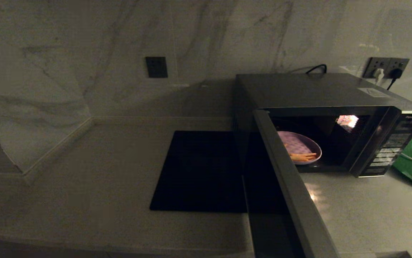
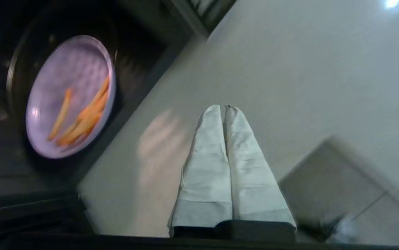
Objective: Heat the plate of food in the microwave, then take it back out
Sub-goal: Close the microwave oven
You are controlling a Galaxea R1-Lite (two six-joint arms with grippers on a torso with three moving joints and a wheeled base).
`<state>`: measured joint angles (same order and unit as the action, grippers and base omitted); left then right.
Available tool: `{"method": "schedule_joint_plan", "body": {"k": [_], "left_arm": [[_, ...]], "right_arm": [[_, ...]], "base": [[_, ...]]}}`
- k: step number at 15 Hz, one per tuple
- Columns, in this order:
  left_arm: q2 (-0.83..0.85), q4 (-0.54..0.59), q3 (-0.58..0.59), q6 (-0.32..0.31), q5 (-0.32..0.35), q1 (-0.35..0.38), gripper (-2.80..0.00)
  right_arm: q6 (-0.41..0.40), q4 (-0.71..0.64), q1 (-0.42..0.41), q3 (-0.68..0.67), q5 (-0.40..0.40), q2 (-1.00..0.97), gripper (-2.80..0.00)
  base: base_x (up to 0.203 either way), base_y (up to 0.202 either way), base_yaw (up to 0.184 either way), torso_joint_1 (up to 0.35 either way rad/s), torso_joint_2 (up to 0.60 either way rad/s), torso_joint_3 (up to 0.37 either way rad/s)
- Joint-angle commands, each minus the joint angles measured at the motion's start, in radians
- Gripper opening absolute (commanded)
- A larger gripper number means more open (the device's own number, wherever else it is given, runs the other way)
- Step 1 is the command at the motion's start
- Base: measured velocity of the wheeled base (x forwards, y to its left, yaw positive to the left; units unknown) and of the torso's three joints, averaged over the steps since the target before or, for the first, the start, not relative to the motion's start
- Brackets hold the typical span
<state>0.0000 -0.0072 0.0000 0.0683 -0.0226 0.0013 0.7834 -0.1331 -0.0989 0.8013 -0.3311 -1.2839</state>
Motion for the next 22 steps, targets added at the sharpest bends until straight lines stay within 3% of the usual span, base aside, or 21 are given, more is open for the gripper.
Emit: {"method": "schedule_joint_plan", "body": {"k": [1, 3, 5, 10, 13, 19, 21, 22], "left_arm": [[0.001, 0.0, 0.0, 0.001, 0.0, 0.0, -2.8], [0.0, 0.0, 0.0, 0.001, 0.0, 0.0, -2.8], [0.0, 0.0, 0.0, 0.001, 0.0, 0.0, -2.8], [0.001, 0.0, 0.0, 0.001, 0.0, 0.0, -2.8], [0.001, 0.0, 0.0, 0.001, 0.0, 0.0, -2.8], [0.002, 0.0, 0.0, 0.001, 0.0, 0.0, -2.8], [0.0, 0.0, 0.0, 0.001, 0.0, 0.0, -2.8], [0.001, 0.0, 0.0, 0.001, 0.0, 0.0, -2.8]], "right_arm": [[-0.063, -0.076, -0.001, 0.027, -0.036, 0.142, -2.8], [-0.073, -0.274, -0.001, 0.195, -0.014, 0.166, -2.8], [-0.073, -0.488, 0.002, 0.41, 0.063, 0.183, -2.8], [-0.114, -1.086, 0.103, 0.886, 0.388, 0.189, -2.8], [-0.153, -1.321, 0.197, 1.146, 0.533, 0.14, -2.8], [-0.23, -1.394, 0.507, 1.184, 0.674, 0.073, -2.8], [-0.303, -1.394, 0.553, 1.135, 0.659, 0.04, -2.8], [-0.312, -1.39, 0.564, 1.119, 0.603, 0.021, -2.8]], "base": [[0.0, 0.0, 0.0, 0.0, 0.0, 0.0], [0.0, 0.0, 0.0, 0.0, 0.0, 0.0], [0.0, 0.0, 0.0, 0.0, 0.0, 0.0], [0.0, 0.0, 0.0, 0.0, 0.0, 0.0], [0.0, 0.0, 0.0, 0.0, 0.0, 0.0], [0.0, 0.0, 0.0, 0.0, 0.0, 0.0], [0.0, 0.0, 0.0, 0.0, 0.0, 0.0], [0.0, 0.0, 0.0, 0.0, 0.0, 0.0]]}}
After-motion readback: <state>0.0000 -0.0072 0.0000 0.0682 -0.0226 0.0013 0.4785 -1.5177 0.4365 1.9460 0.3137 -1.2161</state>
